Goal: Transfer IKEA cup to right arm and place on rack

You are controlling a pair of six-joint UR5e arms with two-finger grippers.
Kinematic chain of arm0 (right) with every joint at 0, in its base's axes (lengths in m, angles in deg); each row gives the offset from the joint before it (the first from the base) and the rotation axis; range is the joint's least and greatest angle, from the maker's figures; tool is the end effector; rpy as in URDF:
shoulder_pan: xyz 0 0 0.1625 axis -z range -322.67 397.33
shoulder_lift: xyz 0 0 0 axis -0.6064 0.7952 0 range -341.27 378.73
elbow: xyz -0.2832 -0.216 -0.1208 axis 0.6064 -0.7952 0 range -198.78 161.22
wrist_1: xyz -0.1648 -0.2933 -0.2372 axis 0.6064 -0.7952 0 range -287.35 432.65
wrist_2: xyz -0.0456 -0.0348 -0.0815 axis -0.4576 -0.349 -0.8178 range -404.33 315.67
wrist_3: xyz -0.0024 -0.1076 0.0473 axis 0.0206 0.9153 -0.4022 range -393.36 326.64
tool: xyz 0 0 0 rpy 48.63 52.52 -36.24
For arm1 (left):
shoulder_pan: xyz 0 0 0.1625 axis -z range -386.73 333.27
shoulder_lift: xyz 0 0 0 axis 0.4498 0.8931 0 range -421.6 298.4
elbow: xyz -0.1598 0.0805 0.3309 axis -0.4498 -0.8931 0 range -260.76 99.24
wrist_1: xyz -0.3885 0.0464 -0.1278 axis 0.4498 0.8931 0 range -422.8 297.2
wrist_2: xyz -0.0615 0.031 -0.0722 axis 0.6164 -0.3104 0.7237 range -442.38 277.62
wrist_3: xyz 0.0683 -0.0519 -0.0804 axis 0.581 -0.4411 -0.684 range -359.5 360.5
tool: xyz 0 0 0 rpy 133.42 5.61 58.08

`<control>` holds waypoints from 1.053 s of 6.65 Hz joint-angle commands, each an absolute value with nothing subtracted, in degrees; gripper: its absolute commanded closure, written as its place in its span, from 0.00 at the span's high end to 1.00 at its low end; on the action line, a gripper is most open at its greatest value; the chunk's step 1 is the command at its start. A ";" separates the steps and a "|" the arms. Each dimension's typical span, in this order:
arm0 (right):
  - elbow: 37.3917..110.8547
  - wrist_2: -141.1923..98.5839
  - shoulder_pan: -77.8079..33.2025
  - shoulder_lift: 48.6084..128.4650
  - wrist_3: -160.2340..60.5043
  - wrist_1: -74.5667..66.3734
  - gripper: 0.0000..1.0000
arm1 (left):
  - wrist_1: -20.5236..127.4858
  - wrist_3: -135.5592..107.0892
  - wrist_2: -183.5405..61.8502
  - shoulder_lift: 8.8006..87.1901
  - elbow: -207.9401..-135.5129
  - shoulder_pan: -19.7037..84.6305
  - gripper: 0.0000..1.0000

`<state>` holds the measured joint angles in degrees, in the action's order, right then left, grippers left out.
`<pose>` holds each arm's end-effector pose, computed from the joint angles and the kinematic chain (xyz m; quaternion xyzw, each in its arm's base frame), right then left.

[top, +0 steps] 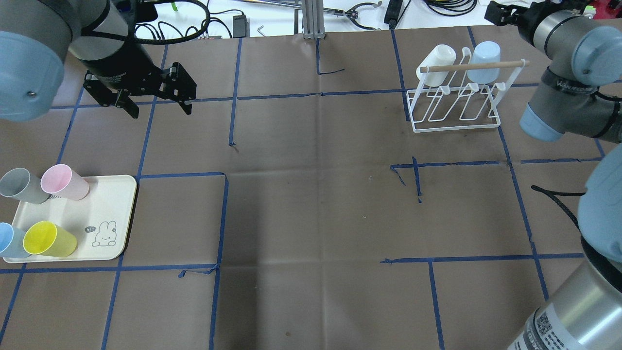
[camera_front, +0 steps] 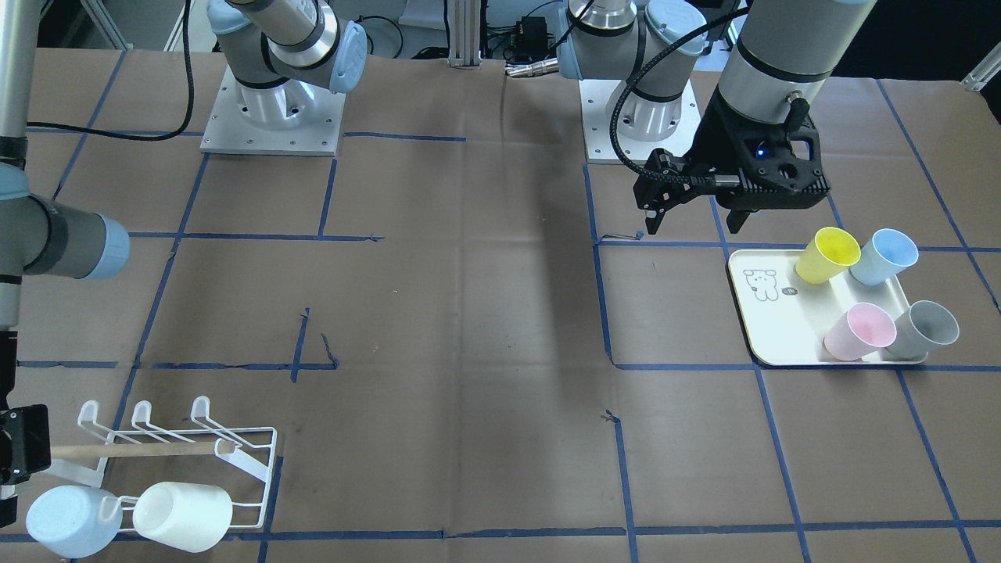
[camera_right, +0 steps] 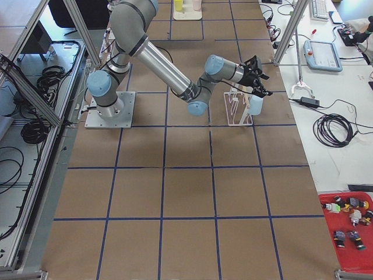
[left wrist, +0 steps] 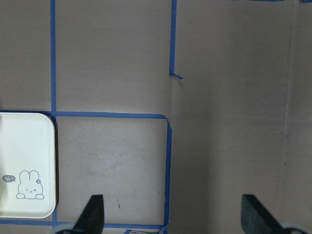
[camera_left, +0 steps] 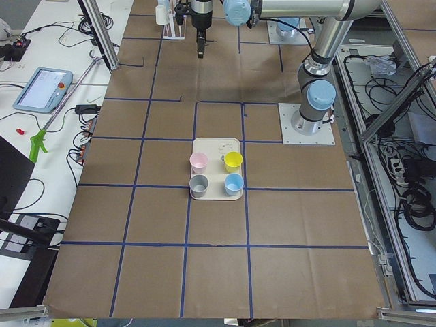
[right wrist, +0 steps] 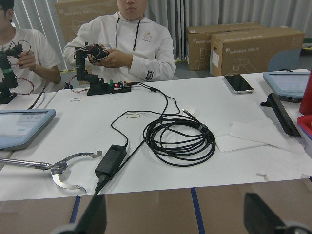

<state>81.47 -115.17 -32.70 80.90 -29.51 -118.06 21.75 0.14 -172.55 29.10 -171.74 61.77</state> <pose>-0.0524 -0.6476 0.2922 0.0325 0.8462 -0.5308 0.0333 -0.1197 -0.5044 0.4165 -0.0162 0.9993 -0.0329 0.0018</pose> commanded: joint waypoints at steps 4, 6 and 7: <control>80.28 -124.99 -38.85 98.52 -29.06 -61.04 1.00 | 21.75 0.14 -172.55 29.10 -171.99 61.77 1.00; 73.98 -129.03 -46.13 100.29 -31.94 -44.41 1.00 | 21.75 0.14 -172.55 29.10 -171.99 61.77 1.00; 70.11 -129.84 -47.65 100.81 -33.52 -35.46 1.00 | 21.75 0.14 -172.55 29.10 -171.99 61.77 1.00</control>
<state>74.34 -128.23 -45.07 100.05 -31.66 -45.69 21.75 0.14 -172.55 29.10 -172.01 61.77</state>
